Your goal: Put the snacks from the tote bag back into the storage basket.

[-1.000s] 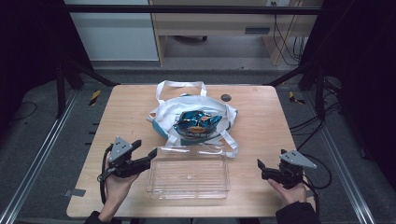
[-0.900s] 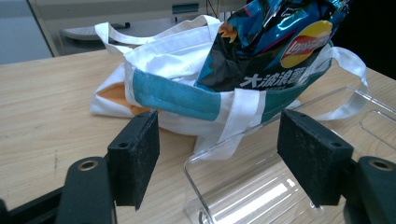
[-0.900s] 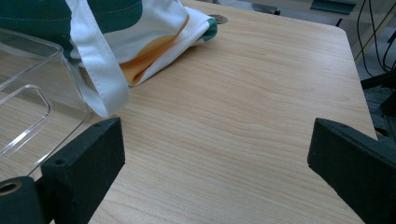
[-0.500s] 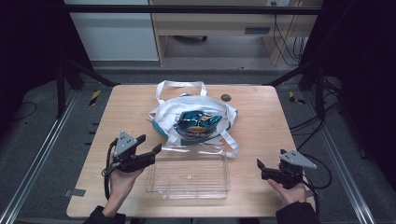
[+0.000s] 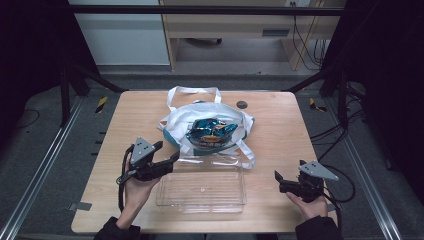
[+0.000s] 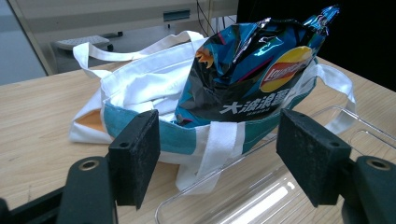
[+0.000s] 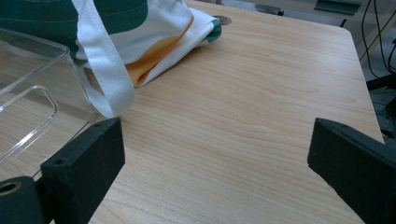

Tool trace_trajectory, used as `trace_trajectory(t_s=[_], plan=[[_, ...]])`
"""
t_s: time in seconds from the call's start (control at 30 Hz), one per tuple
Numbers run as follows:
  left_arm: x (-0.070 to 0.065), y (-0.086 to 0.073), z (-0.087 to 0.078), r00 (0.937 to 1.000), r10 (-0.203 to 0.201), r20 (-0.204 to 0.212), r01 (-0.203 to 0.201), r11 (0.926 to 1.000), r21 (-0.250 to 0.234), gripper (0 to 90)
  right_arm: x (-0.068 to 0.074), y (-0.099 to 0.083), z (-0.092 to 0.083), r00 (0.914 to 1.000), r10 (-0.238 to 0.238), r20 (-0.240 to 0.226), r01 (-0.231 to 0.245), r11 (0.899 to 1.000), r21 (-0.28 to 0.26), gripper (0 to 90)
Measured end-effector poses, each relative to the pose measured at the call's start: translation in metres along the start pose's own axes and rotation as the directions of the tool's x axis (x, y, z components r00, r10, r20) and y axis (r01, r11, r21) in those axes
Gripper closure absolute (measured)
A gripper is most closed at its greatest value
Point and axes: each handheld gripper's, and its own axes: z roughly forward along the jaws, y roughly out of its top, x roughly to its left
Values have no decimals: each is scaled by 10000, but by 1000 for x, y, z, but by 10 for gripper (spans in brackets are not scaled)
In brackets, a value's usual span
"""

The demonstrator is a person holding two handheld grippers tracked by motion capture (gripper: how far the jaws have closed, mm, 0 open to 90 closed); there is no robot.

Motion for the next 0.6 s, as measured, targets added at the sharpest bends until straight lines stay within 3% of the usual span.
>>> trace_trajectory(t_s=[0.3,0.6], plan=[[-3,4,7,9999,118,8,-118,9999,12,300,0,0,0,10000,7,1,-7,10000,-8,43],[-4,10,13,10000,-8,50,8,9999,-100,302,0,0,0,10000,17,-12,-17,10000,-17,43]])
